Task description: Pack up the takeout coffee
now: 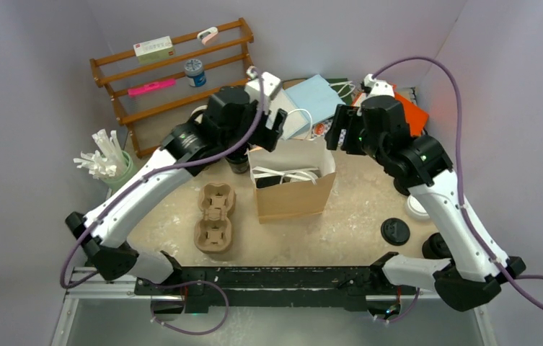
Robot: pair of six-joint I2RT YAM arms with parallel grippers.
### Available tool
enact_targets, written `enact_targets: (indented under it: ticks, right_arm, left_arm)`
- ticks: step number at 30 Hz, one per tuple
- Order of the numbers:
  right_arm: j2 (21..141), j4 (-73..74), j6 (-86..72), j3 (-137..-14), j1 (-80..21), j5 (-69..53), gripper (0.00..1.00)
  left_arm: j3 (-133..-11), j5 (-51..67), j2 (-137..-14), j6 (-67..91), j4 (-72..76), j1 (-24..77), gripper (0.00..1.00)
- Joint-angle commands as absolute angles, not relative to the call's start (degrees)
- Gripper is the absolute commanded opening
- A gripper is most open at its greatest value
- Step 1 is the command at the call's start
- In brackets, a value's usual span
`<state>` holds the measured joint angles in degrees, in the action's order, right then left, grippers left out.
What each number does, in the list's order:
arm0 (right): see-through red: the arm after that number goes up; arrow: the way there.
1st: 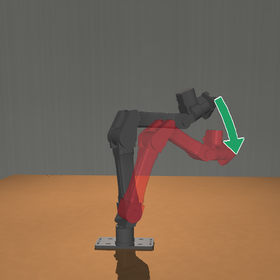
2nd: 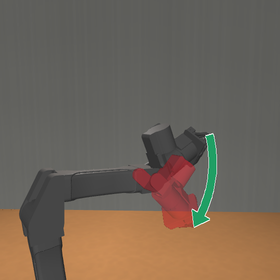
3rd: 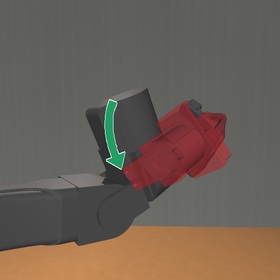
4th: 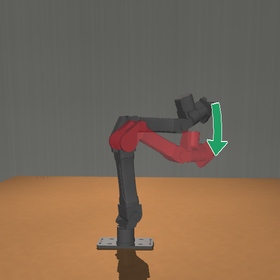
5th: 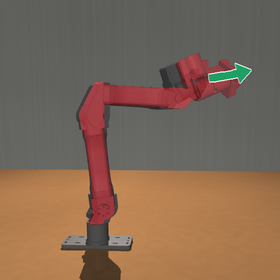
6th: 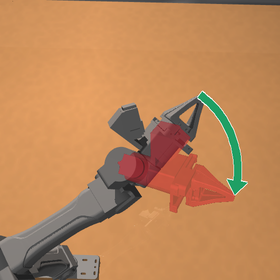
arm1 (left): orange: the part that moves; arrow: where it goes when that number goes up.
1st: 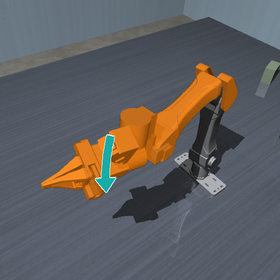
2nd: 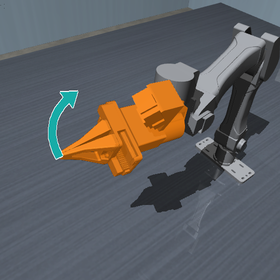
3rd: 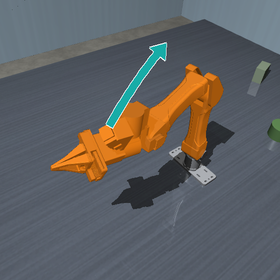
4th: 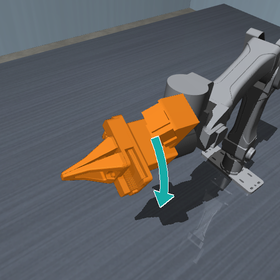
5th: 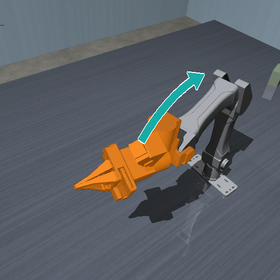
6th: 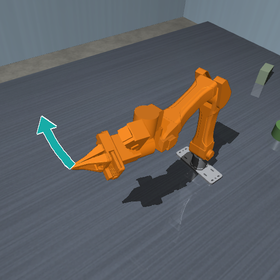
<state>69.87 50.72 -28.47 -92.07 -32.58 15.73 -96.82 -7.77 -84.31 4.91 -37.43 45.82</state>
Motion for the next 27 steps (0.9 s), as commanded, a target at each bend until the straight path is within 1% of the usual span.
enact_targets:
  ticks: [1, 2, 3, 4, 5, 6, 8, 10, 13, 15, 18, 20, 22, 24, 27]
  right_arm:
    - [64.1, 41.1, -25.2, -88.6, -32.6, 27.6, 0.81]
    - [62.5, 37.9, -23.0, -85.9, -32.5, 28.1, 0.86]
    - [61.4, 35.5, -21.7, -83.7, -32.5, 29.3, 0.89]
    - [60.9, 34.1, -21.8, -82.1, -32.6, 31.4, 0.95]
    - [60.8, 33.4, -22.4, -80.9, -32.5, 34.0, 0.98]
    - [61.0, 33.2, -23.4, -79.7, -32.5, 36.3, 0.98]
    - [62.2, 32.9, -24.8, -76.5, -32.2, 37.8, 0.99]
    - [62.9, 32.3, -26.0, -73.6, -31.7, 37.3, 0.99]
    - [61.5, 28.1, -29.2, -66.8, -29.5, 38.4, 0.98]
    - [58.1, 21.4, -30.6, -59.7, -26.9, 38.0, 0.98]
    - [52.0, 5.9, -29.1, -47.4, -24.3, 40.9, 0.9]
    - [49.0, -4.0, -24.8, -40.5, -24.1, 43.7, 0.86]
    - [48.5, -8.9, -21.3, -36.6, -23.8, 44.4, 0.85]
    - [50.4, -9.6, -19.8, -35.6, -23.2, 43.0, 0.86]
    - [53.2, -13.4, -19.2, -32.6, -22.3, 40.6, 0.86]
  left_arm:
    - [-94.6, -21.6, -74.7, 14.5, -38.2, 44.3, 0.84]
    - [-92.8, -22.7, -73.5, 17.1, -39.7, 42.5, 0.84]
    - [-90.8, -22.9, -72.0, 19.8, -41.0, 40.1, 0.85]
    - [-88.3, -22.7, -70.5, 22.7, -42.4, 37.2, 0.85]
    - [-86.0, -22.5, -69.0, 24.8, -43.1, 34.7, 0.86]
    - [-83.5, -22.7, -67.3, 25.8, -43.4, 32.6, 0.87]
    - [-79.7, -26.4, -64.8, 26.6, -43.4, 30.6, 0.88]
    - [-76.0, -32.2, -63.1, 28.8, -43.8, 30.2, 0.95]
    - [-68.7, -39.7, -61.0, 32.6, -43.5, 29.4, 0.99]
    - [-62.8, -40.2, -59.0, 34.9, -41.8, 26.9, 1.0]
    - [-55.9, -40.1, -56.1, 40.9, -40.8, 22.6, 0.99]
    - [-52.0, -40.8, -54.3, 41.9, -40.0, 20.6, 0.99]
    - [-48.6, -43.5, -52.8, 40.4, -38.7, 19.8, 0.99]
    - [-44.8, -46.1, -51.7, 37.0, -35.7, 18.7, 0.99]
    - [-37.5, -46.5, -49.5, 29.2, -24.0, 15.8, 0.99]
